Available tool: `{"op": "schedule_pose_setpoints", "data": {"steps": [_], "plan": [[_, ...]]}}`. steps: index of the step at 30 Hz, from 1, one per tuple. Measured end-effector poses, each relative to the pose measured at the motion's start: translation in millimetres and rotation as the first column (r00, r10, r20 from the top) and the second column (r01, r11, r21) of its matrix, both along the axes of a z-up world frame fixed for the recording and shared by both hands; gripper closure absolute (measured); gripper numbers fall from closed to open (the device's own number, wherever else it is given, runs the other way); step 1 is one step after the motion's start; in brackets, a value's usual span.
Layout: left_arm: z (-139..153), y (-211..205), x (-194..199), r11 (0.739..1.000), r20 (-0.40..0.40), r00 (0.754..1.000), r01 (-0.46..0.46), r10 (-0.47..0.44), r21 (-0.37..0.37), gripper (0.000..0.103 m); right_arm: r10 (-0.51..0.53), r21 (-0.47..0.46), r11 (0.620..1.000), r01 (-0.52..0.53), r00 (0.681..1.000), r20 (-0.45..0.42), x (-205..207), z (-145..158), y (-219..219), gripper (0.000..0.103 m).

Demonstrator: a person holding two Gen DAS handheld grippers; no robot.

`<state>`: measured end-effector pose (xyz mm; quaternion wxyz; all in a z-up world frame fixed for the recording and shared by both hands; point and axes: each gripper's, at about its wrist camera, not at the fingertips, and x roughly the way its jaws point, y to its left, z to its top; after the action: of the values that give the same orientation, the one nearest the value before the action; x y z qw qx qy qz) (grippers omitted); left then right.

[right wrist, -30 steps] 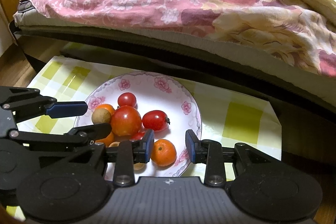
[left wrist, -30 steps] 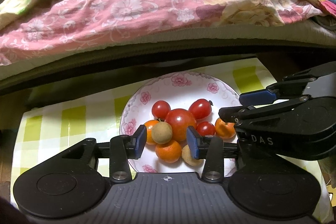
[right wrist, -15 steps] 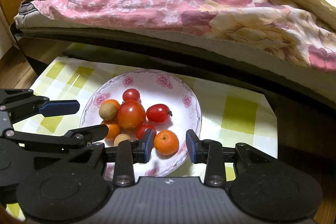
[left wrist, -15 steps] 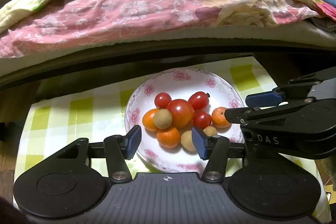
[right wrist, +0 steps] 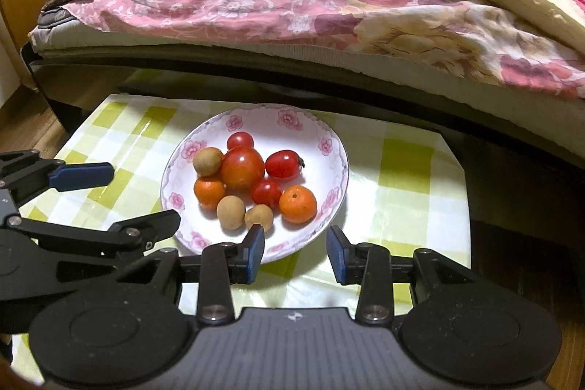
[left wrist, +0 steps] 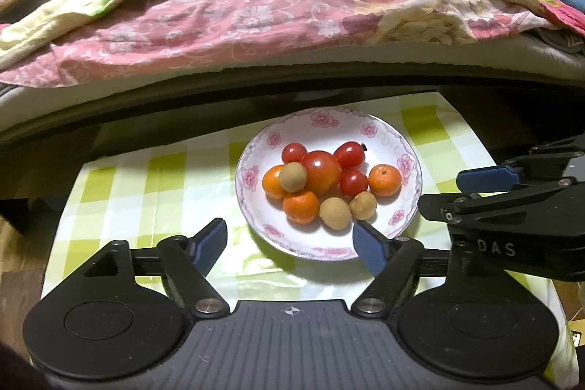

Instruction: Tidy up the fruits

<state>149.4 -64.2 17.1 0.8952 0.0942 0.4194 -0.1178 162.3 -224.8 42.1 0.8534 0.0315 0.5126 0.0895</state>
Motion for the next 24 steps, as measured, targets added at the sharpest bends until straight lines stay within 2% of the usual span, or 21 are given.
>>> {"op": "schedule_pose_setpoints", "data": {"steps": [10, 17, 24], "plan": [[-2, 5, -22, 0.999, 0.007, 0.999, -0.042, 0.042, 0.005, 0.016, -0.01, -0.012, 1.0, 0.01, 1.0, -0.005, -25, 5, 5, 0.063], [-1, 7, -38, 0.997, 0.025, 0.998, -0.064, 0.063, 0.031, 0.008, -0.022, -0.006, 1.0, 0.022, 1.0, -0.013, -42, 10, 6, 0.063], [4, 11, -57, 0.996, 0.054, 0.995, -0.09, 0.089, 0.023, 0.0, -0.036, 0.005, 0.999, 0.036, 0.999, -0.005, -60, 17, 5, 0.063]]}}
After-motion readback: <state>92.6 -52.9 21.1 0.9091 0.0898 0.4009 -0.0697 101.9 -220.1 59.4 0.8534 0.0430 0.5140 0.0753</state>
